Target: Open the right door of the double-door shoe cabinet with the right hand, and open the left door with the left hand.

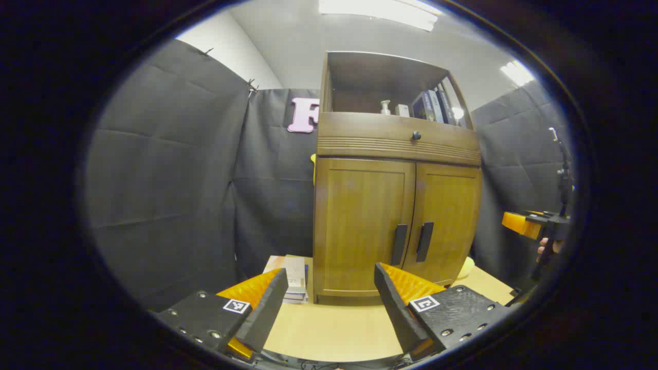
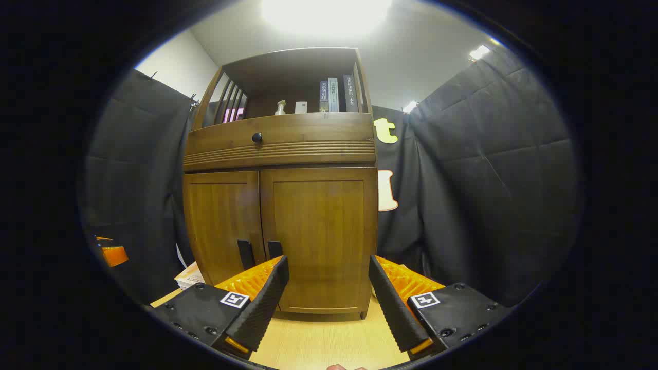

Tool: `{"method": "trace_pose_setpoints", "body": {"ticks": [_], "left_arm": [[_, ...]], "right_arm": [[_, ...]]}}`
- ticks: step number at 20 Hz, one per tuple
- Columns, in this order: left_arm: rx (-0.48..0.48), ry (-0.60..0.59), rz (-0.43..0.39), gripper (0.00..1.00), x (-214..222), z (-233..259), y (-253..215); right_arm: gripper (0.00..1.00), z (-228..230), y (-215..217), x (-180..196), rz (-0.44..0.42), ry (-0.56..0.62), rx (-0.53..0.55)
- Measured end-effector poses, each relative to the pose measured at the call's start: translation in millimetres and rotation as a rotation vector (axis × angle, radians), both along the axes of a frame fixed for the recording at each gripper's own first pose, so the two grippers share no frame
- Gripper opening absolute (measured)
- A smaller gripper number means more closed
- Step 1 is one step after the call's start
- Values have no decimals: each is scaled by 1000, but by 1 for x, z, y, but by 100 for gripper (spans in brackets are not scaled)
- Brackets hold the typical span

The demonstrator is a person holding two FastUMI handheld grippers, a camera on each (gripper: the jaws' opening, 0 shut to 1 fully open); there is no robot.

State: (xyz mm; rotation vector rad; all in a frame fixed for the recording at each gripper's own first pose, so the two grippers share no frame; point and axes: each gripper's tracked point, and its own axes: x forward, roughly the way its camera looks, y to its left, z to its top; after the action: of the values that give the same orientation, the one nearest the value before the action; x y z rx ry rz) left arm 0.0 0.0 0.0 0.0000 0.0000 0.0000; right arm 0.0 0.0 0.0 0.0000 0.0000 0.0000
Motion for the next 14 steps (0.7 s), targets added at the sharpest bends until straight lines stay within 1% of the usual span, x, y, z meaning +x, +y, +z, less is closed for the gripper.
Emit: {"method": "trace_pose_setpoints", "body": {"ticks": [2, 3, 5, 8, 10, 11, 14], "left_arm": [[-23, -7, -2, 98, -3, -1, 1], [-39, 1, -2, 98, -3, -4, 0], [-56, 2, -1, 98, -4, -3, -1], [-16, 9, 4, 98, -4, -5, -5], [18, 27, 7, 96, -1, -10, -6], [24, 31, 3, 98, -1, -11, -9], [10, 38, -7, 96, -4, -15, -11]], "right_arm": [[98, -4, -2, 0, -5, 20, 14], [97, -5, -2, 0, -5, 26, 24], [99, -3, 1, 2, 9, 32, 33], [98, -1, 8, 4, 28, 34, 30], [98, 1, 15, 7, 40, 37, 46], [98, 2, 18, 8, 44, 39, 54], [97, 3, 27, 12, 62, 43, 54]]}}
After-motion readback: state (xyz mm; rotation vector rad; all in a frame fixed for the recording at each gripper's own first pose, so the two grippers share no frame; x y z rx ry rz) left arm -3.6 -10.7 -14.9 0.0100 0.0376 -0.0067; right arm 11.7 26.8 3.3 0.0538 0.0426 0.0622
